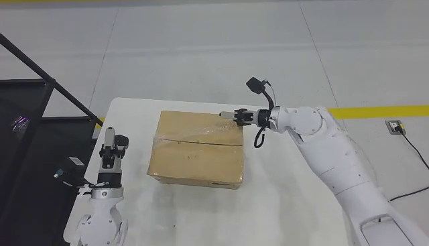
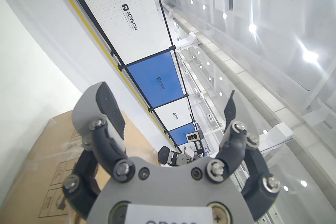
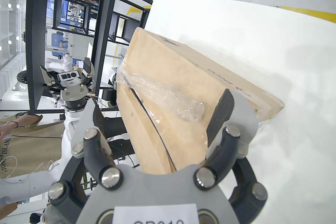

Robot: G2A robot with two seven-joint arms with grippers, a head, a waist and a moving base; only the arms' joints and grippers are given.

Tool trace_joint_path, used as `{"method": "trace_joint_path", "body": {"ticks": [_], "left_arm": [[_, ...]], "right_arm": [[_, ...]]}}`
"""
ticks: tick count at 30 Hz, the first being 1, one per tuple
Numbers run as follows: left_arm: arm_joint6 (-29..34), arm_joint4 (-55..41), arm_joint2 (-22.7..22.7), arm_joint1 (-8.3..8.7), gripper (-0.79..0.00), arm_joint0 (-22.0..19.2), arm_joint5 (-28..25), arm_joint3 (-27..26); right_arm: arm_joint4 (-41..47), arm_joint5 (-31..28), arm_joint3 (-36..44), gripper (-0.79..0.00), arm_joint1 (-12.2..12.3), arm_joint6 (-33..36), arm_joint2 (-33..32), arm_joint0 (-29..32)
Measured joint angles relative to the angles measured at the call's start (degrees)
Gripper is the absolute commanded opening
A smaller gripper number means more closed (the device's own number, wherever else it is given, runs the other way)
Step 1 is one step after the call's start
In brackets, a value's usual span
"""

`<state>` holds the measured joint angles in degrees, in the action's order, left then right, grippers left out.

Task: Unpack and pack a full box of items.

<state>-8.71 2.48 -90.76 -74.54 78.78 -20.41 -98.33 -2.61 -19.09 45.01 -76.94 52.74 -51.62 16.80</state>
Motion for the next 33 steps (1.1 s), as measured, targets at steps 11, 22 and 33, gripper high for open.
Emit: {"method": "trace_joint_path", "body": {"ticks": [11, 22, 33], "left_arm": [[0.7, -0.1, -0.5, -0.19, 0.000, -0.2, 0.4, 0.5], [0.7, 0.1, -0.2, -0.48, 0.000, 0.0, 0.4, 0.5], [0.6, 0.4, 0.2, -0.77, 0.000, -0.1, 0.3, 0.7]], "right_arm": [[9.4, -9.8, -9.7, 0.000, -2.9, 9.1, 2.2, -4.2], [18.6, -7.2, -13.9, 0.000, -4.2, 15.1, 1.4, -5.4], [14.7, 3.5, -11.2, 0.000, -4.3, 6.8, 1.5, -4.6]]}}
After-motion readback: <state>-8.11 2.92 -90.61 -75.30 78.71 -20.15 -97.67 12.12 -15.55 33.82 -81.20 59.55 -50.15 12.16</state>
